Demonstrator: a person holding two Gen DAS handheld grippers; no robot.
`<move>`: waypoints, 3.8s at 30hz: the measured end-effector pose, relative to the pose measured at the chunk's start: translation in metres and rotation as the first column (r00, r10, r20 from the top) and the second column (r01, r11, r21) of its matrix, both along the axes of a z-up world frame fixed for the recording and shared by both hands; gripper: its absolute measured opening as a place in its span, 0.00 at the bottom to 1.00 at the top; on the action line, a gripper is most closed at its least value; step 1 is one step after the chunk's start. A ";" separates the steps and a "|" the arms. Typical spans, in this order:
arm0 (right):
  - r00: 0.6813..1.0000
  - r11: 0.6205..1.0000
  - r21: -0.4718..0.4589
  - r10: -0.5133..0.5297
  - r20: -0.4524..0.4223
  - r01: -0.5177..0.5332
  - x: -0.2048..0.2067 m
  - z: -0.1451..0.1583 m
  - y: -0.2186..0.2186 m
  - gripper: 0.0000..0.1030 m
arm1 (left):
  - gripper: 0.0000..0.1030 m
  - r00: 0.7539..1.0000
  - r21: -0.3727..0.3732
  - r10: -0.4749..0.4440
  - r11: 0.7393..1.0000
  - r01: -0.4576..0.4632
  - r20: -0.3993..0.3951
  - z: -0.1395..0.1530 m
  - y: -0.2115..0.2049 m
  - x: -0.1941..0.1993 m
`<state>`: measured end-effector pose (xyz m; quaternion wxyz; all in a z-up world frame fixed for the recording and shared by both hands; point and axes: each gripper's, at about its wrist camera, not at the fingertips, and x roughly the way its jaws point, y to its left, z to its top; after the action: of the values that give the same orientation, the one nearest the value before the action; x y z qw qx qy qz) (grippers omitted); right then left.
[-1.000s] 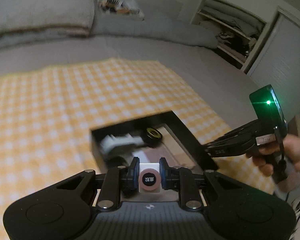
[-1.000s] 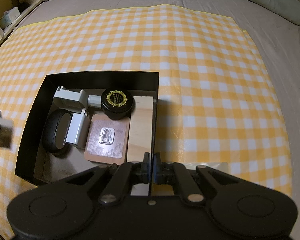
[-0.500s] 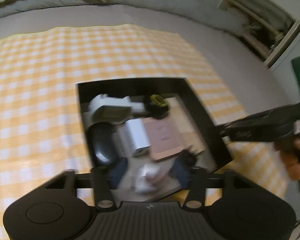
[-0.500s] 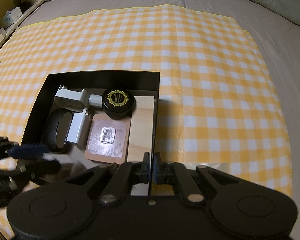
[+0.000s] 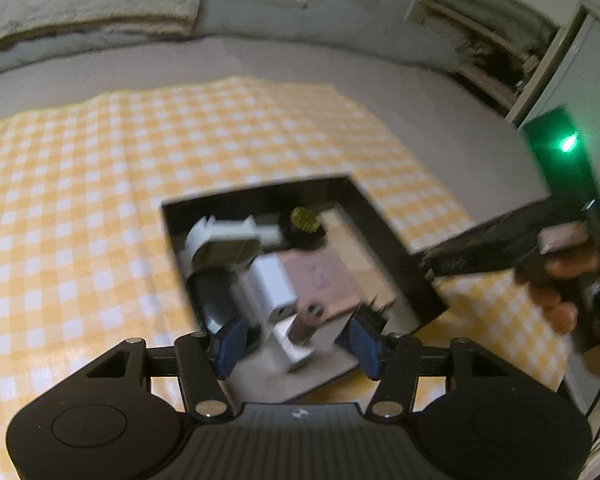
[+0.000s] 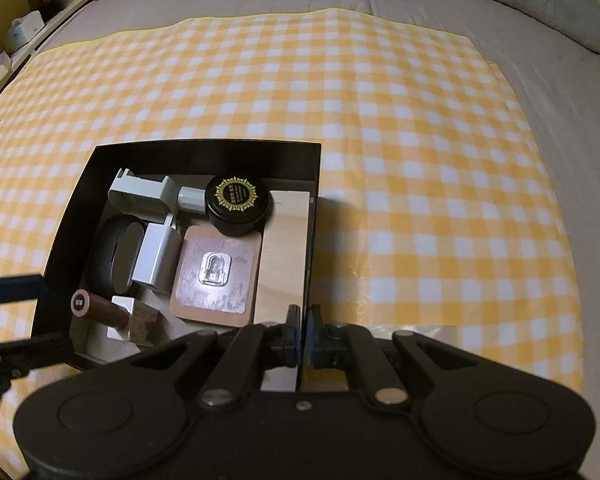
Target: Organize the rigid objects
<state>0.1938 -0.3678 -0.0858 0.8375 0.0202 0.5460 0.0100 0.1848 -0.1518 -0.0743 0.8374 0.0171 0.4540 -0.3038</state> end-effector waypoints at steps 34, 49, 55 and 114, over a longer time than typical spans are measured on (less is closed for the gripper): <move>1.000 1.000 0.001 0.022 -0.005 -0.022 -0.001 -0.001 -0.002 0.04 | 0.04 0.983 0.147 -0.179 0.974 0.173 0.026 0.010 0.006 -0.003; 1.000 1.000 0.001 0.028 -0.009 -0.028 -0.002 -0.002 -0.002 0.04 | 0.05 0.964 0.244 -0.266 0.935 0.258 0.001 -0.006 0.004 -0.005; 1.000 1.000 0.003 0.030 -0.010 -0.030 -0.002 -0.002 -0.002 0.04 | 0.05 0.954 0.300 -0.299 0.910 0.285 -0.002 -0.019 -0.011 -0.001; 0.849 0.997 0.071 -0.039 0.527 0.002 -0.160 0.129 0.020 0.58 | 1.00 0.934 -0.056 0.195 0.981 -0.187 0.300 0.097 0.059 -0.097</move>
<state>0.0336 -0.3480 0.0436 0.9540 0.0510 0.2943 0.0247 0.0876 -0.0930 0.0225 0.9229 0.0083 0.3153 -0.2207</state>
